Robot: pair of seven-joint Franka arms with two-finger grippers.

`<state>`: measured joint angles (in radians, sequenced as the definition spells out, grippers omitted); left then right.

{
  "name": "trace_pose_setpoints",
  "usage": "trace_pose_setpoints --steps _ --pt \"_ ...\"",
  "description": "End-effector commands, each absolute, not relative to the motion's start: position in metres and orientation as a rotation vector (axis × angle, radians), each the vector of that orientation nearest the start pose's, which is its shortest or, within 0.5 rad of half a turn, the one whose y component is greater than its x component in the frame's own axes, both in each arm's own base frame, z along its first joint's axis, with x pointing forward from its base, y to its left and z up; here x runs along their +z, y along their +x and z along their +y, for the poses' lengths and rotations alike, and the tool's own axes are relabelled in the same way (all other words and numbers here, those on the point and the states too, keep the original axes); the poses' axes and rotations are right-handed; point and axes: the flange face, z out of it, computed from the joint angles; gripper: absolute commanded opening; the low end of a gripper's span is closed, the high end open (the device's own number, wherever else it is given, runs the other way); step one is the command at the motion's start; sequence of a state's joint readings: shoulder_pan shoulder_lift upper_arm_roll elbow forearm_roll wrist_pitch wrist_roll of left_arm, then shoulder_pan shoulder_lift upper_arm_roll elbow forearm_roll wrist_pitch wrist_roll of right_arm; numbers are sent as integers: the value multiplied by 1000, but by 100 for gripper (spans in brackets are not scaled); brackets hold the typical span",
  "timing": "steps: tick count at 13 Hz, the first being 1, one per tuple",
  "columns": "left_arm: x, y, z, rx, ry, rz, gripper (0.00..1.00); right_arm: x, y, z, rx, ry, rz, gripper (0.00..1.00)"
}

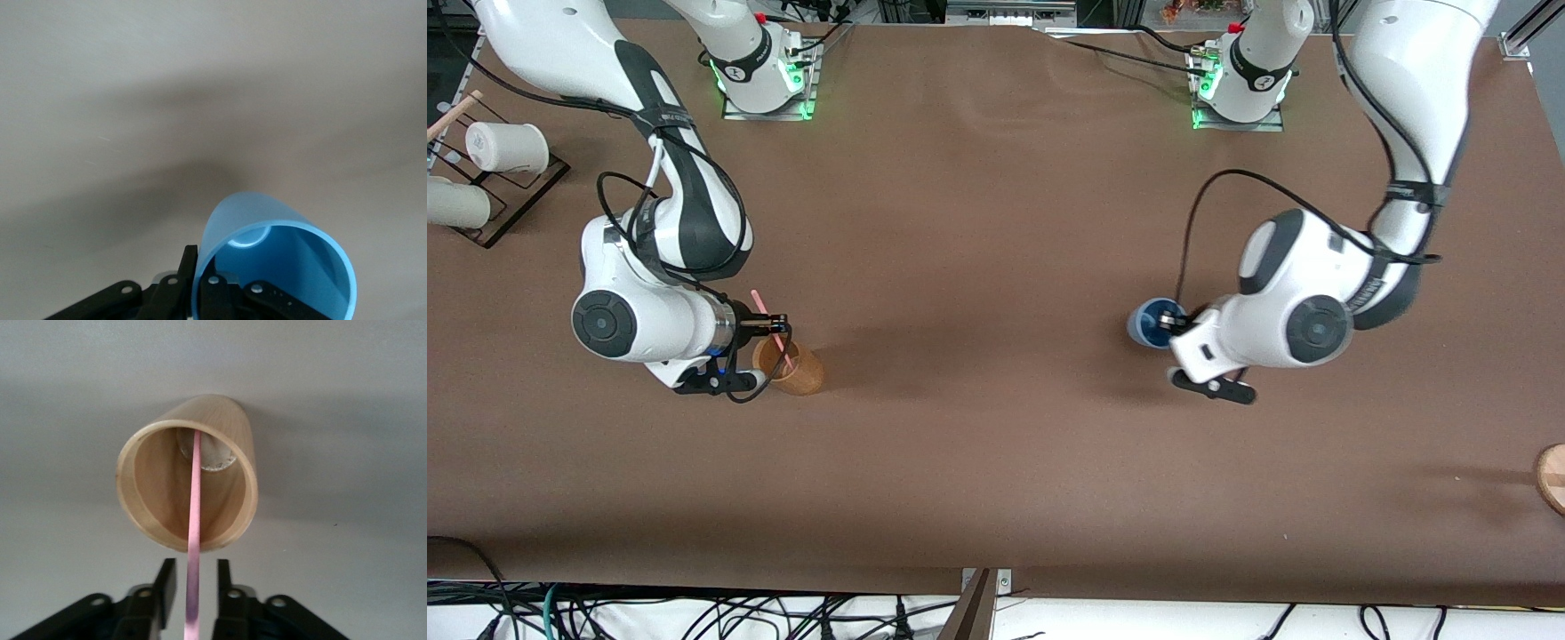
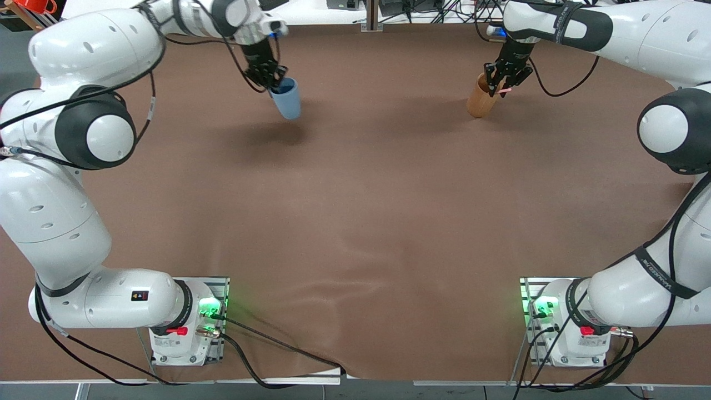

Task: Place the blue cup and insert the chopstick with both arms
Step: 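Carry the blue cup with the left gripper toward the table's middle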

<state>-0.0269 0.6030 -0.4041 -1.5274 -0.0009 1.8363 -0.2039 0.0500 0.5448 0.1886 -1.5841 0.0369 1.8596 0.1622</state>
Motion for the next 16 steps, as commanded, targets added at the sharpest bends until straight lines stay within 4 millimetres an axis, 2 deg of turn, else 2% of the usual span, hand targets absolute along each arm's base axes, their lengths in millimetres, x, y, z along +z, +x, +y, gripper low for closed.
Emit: trace_pose_setpoints --steps 1,3,5,6,7,8,9,11,13,14,16 --pt "286 590 -312 479 -3230 149 0 305 642 146 433 -3020 -43 21" --pt "270 566 -356 470 -3231 102 0 305 641 146 433 -3021 -39 20" --pt "267 560 -381 435 -3298 -29 0 305 641 146 435 -3021 -39 16" --pt "259 550 -401 426 -3316 -17 0 306 641 146 433 -3020 -43 13" --pt "258 547 -406 416 -3311 -23 0 307 641 146 430 -3020 -48 13" --pt "258 547 -406 409 -3309 -18 40 308 642 146 428 -3020 -48 13" --pt "263 550 -403 399 -3311 -4 99 309 642 146 423 -3020 -53 11" --pt "289 555 -399 355 -3323 -14 100 313 642 146 423 -3021 -54 9" --pt "313 552 -394 389 -3291 4 100 321 642 146 425 -3022 -54 9" --pt "333 554 -382 387 -3276 -9 100 328 641 147 421 -3022 -57 9" --pt "377 566 -341 390 -3248 -72 100 349 635 151 426 -3013 -62 9"
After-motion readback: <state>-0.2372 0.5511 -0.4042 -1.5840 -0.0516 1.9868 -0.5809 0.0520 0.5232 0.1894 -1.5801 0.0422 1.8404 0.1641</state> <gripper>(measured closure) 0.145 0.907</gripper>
